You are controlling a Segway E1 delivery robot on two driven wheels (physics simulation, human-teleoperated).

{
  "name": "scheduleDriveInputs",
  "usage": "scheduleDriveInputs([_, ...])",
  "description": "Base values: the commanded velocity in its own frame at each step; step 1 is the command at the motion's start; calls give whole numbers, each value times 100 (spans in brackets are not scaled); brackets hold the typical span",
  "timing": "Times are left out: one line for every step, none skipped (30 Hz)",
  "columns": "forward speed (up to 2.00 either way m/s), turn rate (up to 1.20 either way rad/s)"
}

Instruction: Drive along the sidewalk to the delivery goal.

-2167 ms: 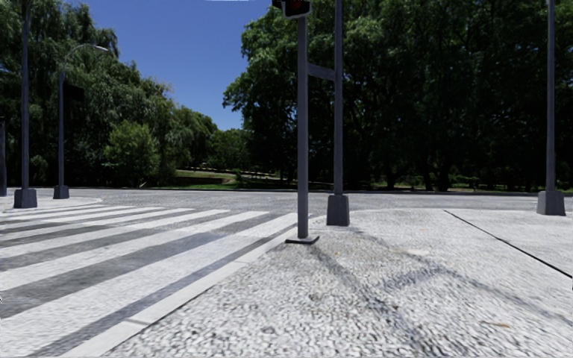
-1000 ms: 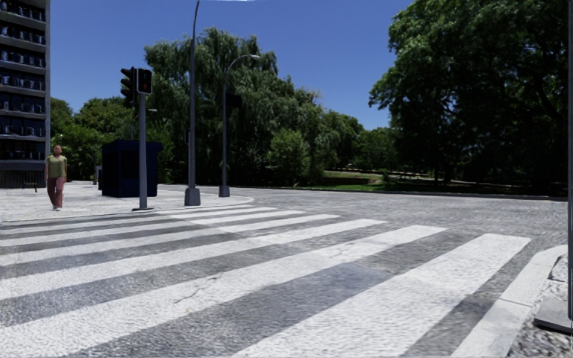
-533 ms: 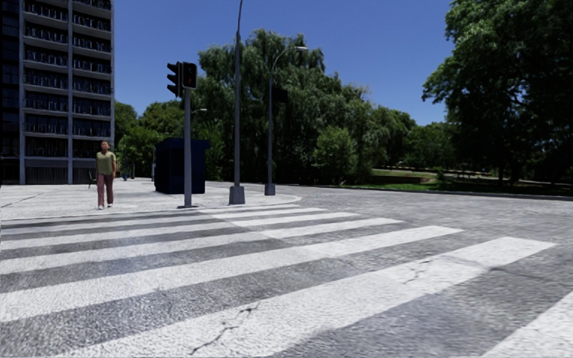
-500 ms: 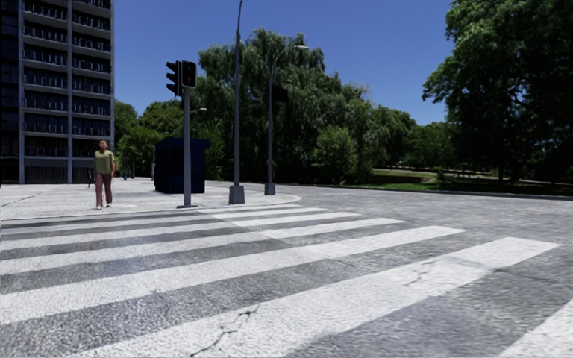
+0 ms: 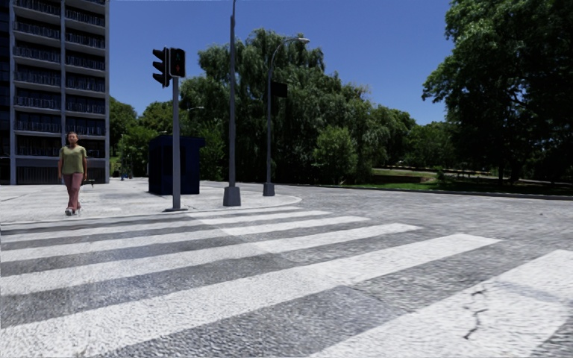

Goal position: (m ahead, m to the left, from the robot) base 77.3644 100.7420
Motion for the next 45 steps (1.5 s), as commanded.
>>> scheduleDriveInputs([139, 27])
scheduleDriveInputs([140, 31])
scheduleDriveInputs([140, 33])
scheduleDriveInputs([140, 33])
scheduleDriveInputs([140, 34])
scheduleDriveInputs([140, 35])
scheduleDriveInputs([140, 35])
scheduleDriveInputs([140, 37])
scheduleDriveInputs([140, 42])
scheduleDriveInputs([140, 42])
scheduleDriveInputs([140, 50])
scheduleDriveInputs([140, 52])
scheduleDriveInputs([140, 47])
scheduleDriveInputs([140, 43])
scheduleDriveInputs([140, 42])
scheduleDriveInputs([140, 42])
scheduleDriveInputs([140, 42])
scheduleDriveInputs([140, 42])
scheduleDriveInputs([140, 41])
scheduleDriveInputs([140, 41])
scheduleDriveInputs([140, 39])
scheduleDriveInputs([140, 39])
scheduleDriveInputs([140, 38])
scheduleDriveInputs([140, 38])
scheduleDriveInputs([140, 38])
scheduleDriveInputs([140, 38])
scheduleDriveInputs([140, 38])
scheduleDriveInputs([140, 38])
scheduleDriveInputs([140, 38])
scheduleDriveInputs([140, 38])
scheduleDriveInputs([140, 38])
scheduleDriveInputs([140, 38])
scheduleDriveInputs([140, 38])
scheduleDriveInputs([140, 38])
scheduleDriveInputs([140, 38])
scheduleDriveInputs([140, 38])
scheduleDriveInputs([140, 38])
scheduleDriveInputs([140, 38])
scheduleDriveInputs([140, 38])
scheduleDriveInputs([140, 38])
scheduleDriveInputs([140, 39])
scheduleDriveInputs([140, 39])
scheduleDriveInputs([140, 39])
scheduleDriveInputs([140, 39])
scheduleDriveInputs([140, 39])
